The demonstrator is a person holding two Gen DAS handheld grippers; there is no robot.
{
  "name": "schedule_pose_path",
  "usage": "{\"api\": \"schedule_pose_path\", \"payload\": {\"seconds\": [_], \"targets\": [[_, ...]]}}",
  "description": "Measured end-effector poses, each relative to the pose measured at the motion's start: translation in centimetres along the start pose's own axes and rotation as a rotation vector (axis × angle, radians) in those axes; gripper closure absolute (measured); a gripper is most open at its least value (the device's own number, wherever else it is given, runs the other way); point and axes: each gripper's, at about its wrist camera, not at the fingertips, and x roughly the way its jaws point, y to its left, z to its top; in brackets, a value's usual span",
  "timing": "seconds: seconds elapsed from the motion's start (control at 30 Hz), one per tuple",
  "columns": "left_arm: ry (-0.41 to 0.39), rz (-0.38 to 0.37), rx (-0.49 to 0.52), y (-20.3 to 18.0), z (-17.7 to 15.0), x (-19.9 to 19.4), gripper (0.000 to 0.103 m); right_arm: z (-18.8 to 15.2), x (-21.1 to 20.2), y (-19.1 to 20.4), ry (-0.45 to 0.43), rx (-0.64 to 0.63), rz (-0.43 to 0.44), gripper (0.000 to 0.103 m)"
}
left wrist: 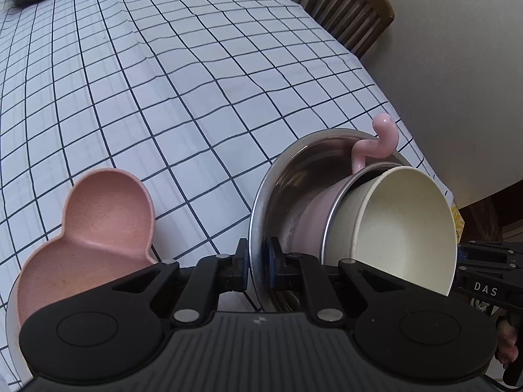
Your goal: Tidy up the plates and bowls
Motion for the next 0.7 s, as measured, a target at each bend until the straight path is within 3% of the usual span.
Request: {"api": "schedule_pose_path", "payload": {"seconds": [0.3,0.7], "targets": [[-0.049,0.003,-0.029,0.6,0.0,-4.3,0.093,1.2,-2.9,2.0,-0.02,-0.016,0.011,0.089],[-0.11,0.05,-0.109,4.0,-2.7,-10.3,0.093,1.9,-4.6,6.9,-0.021,-0.075,0.083,0.089]]}}
